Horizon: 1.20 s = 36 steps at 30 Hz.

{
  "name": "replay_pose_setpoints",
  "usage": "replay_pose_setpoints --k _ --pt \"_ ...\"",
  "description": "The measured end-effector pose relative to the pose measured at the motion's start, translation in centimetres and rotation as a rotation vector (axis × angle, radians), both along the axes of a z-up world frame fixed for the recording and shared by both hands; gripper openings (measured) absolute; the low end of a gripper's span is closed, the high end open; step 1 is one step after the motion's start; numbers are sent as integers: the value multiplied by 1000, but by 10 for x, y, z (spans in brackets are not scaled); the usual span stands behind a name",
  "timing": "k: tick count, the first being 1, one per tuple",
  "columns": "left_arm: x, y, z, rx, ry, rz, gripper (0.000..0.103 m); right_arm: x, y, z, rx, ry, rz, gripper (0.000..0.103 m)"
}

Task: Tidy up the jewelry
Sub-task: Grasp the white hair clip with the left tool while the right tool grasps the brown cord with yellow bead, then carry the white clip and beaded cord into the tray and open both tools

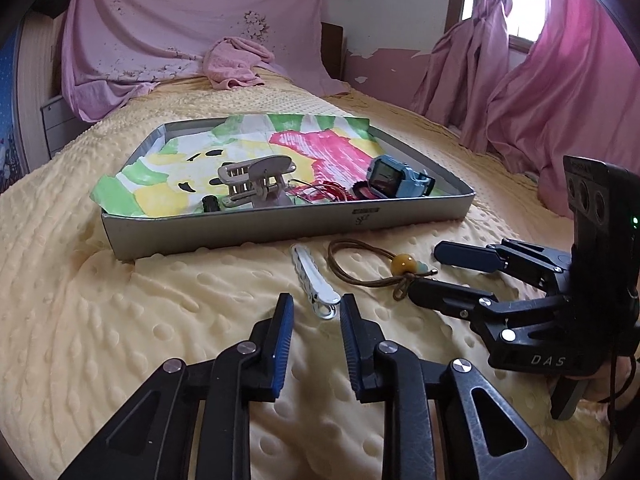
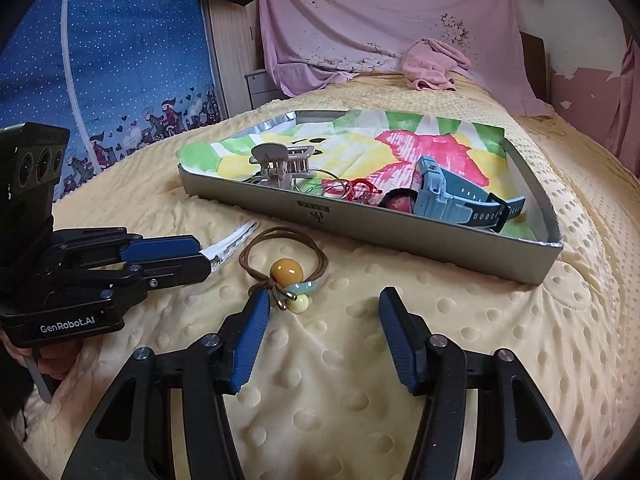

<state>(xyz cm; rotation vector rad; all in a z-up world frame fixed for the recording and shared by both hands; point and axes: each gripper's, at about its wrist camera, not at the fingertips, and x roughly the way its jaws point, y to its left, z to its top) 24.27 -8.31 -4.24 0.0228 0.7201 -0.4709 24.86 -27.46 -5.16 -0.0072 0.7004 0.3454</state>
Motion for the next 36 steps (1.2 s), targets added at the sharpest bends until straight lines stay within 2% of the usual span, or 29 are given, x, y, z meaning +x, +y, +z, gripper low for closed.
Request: replay_pose_setpoints --k 6,15,18,20,26,36 --pt "8 0 0 -17 1 12 19 11 6 -1 6 0 6 51" --pt "18 -1 -4 -32 16 17 15 25 10 -6 32 15 19 39" --pt "18 -3 -5 -21 13 20 15 29 11 -8 38 24 24 32" --pt "16 -5 -5 -10 6 23 14 29 12 -9 43 23 29 23" --pt "7 -6 0 15 -36 45 14 21 17 -8 30 -8 36 22" --pt "3 0 0 -1 -52 57 14 12 10 -5 64 -52 29 22"
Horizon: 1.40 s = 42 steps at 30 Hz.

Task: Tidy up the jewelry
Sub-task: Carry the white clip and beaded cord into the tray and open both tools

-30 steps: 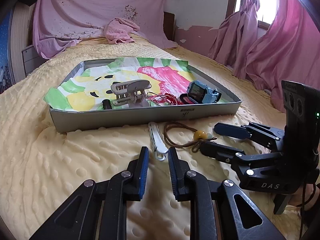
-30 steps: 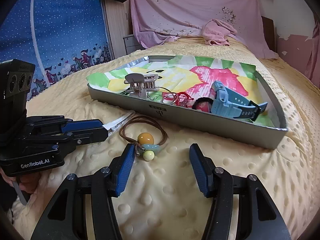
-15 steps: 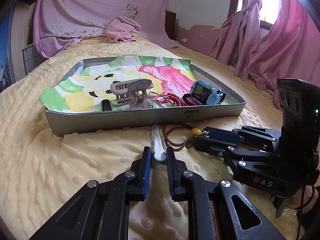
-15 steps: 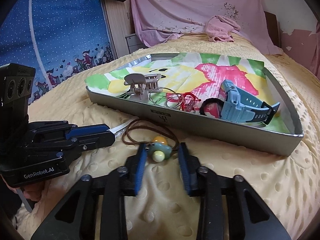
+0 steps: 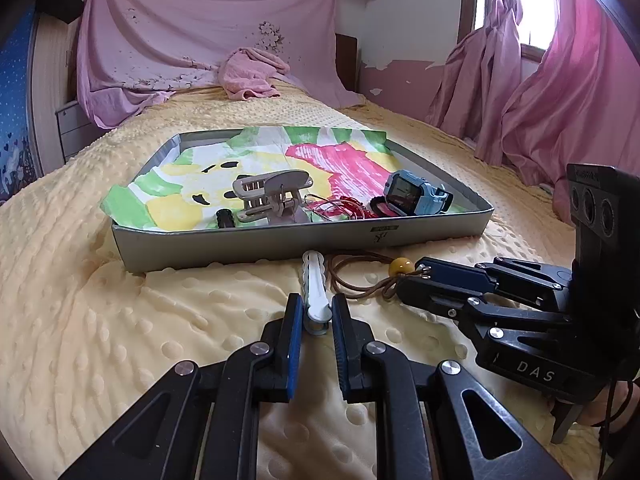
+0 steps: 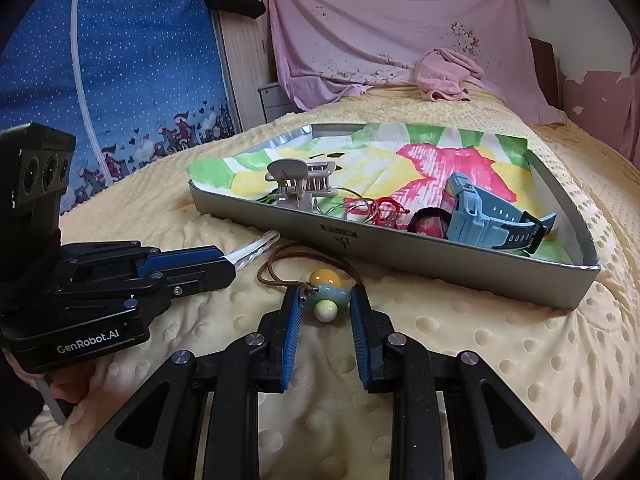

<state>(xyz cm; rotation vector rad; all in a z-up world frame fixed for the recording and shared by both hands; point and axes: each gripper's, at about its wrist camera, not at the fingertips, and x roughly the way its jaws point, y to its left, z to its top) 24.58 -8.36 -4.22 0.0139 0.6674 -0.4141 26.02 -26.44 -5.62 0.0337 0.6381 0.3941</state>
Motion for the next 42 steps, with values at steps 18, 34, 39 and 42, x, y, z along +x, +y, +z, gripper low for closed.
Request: replay_pose_setpoints --k 18,34,39,42 --pt "-12 32 36 -120 -170 130 14 -27 -6 36 46 -209 -12 22" --pt "77 33 61 -83 -196 289 14 48 -6 58 23 -187 -214 22" --pt "95 27 44 -51 -120 283 14 68 -3 53 -13 -142 -233 22" --pt "100 26 34 -33 -73 279 14 75 -4 48 -18 -107 -236 22"
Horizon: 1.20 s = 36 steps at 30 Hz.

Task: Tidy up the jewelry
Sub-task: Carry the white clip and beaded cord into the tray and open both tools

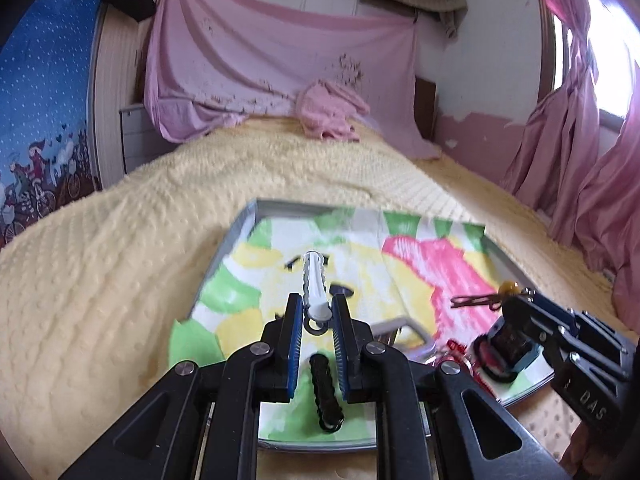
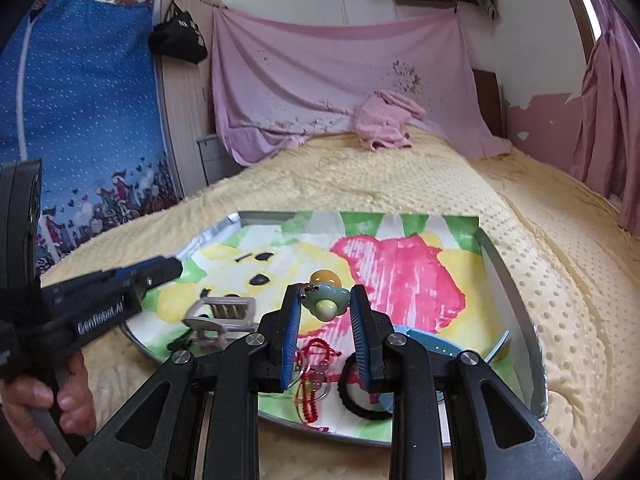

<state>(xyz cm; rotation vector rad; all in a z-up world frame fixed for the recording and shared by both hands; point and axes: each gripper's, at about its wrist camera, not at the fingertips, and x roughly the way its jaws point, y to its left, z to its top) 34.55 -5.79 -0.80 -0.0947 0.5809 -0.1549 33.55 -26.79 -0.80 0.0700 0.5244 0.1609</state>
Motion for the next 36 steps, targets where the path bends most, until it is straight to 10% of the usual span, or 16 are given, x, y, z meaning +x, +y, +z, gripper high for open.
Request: replay_pose_setpoints --k 36 --pt "2 2 -12 -12 48 8 15 18 2 -23 -12 143 18 33"
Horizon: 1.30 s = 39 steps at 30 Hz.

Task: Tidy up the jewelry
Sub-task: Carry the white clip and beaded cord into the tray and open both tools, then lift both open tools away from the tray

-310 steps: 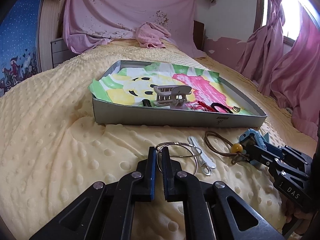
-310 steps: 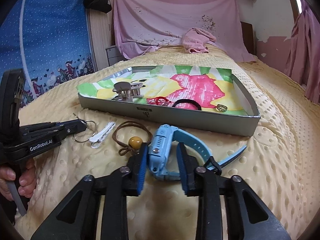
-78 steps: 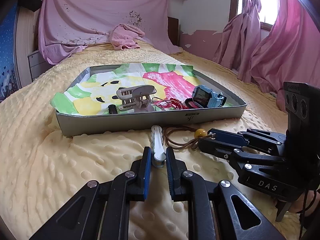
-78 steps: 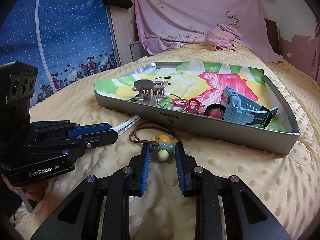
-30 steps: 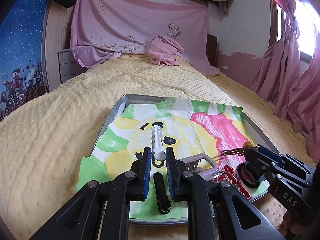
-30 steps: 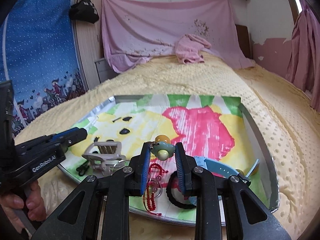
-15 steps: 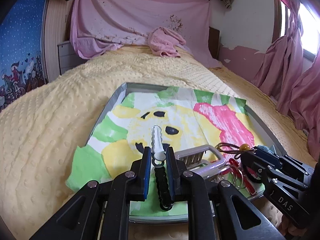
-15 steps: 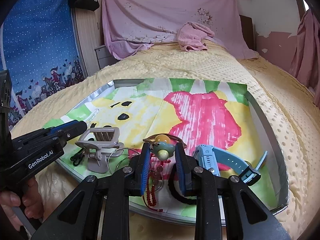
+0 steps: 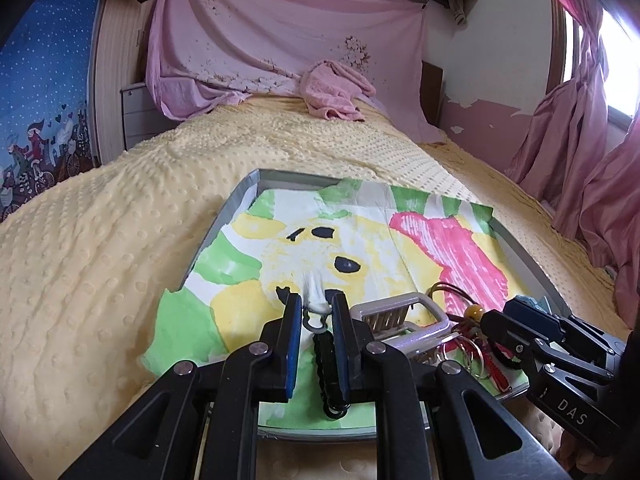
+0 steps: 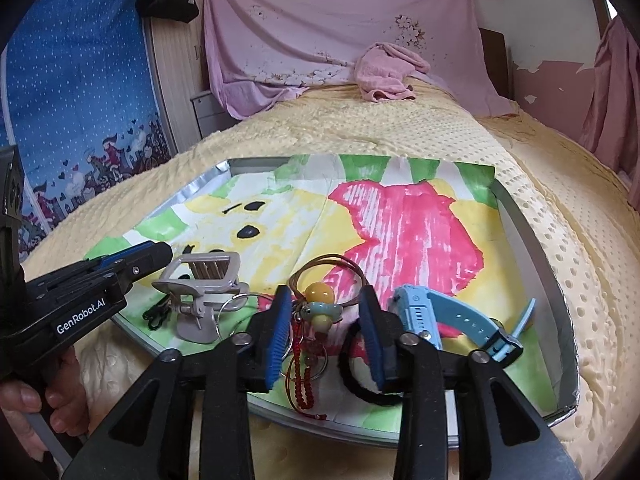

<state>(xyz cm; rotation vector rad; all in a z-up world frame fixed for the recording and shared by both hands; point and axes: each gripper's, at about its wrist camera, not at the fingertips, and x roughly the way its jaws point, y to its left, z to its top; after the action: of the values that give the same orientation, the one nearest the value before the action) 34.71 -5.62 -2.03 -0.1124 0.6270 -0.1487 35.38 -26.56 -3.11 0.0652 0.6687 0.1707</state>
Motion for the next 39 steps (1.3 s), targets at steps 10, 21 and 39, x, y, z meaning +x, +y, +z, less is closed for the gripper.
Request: replay_pose_setpoints --k 10,21,39 --pt "-30 0 23 11 -165 49 66 -31 -17 24 40 -143 -48 43" --pt "-80 9 42 8 -234 78 89 -85 -27 47 64 -227 -59 72" --pt "-174 31 77 39 -322 101 103 -190 -19 92 74 -335 -52 98"
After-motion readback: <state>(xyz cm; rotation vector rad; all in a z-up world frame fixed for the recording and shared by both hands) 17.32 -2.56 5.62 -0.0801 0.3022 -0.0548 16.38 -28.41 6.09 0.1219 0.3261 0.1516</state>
